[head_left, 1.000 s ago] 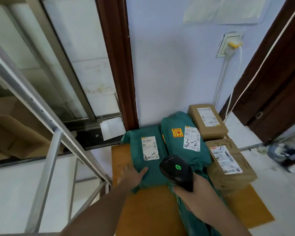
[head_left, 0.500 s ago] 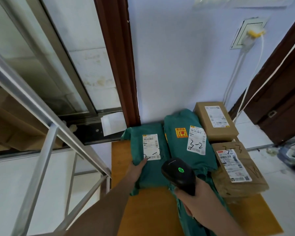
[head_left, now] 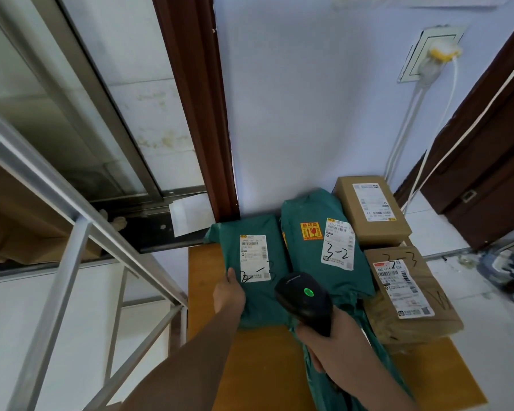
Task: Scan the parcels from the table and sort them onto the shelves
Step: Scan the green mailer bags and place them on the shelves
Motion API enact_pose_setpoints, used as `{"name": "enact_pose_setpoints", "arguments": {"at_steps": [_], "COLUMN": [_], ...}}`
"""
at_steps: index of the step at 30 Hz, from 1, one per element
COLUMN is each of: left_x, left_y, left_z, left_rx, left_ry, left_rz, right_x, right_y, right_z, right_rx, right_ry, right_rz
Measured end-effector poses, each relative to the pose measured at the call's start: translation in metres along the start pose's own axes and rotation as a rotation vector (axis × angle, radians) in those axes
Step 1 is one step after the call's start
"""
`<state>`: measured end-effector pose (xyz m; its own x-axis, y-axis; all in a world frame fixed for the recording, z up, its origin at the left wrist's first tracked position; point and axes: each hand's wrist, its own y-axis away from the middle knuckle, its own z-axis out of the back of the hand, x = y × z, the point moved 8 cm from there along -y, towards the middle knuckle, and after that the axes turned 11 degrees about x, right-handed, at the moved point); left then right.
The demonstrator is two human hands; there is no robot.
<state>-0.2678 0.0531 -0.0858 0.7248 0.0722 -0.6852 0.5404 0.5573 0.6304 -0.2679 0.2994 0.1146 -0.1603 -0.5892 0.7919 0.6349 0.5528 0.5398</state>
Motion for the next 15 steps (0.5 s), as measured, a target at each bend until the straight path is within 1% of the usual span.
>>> {"name": "enact_pose_setpoints", "arguments": {"at_steps": [3, 7, 10, 12, 15], "left_x": [0.01, 0.004, -0.007, -0.014, -0.023], "left_y": [0.014, 0.052, 0.087, 0.107, 0.133], "left_z": [0.012, 0.03, 0.04, 0.045, 0.051], "left_rx": [-0.051, -0.114, -0.131, -0.136, -0.168], "left_ry": [0.063, 0.138, 0.195, 0.19, 0.123], "left_rz": [-0.018, -0.166, -0.237, -0.293, -0.388], "right_x": [0.003, 0.007, 0.021, 0.036, 0.052], "right_y": [0.001, 0.002, 0.005, 0.009, 0.018], "right_z": [-0.001, -0.007, -0.018, -0.027, -0.037], "right_rx": [-0.019, -0.053, -0.072, -0.075, -0.098], "right_ry": [-0.022, -0.04, -0.035, -0.037, -0.054], "right_rz": [0.013, 0.04, 0.09, 0.138, 0.187]}}
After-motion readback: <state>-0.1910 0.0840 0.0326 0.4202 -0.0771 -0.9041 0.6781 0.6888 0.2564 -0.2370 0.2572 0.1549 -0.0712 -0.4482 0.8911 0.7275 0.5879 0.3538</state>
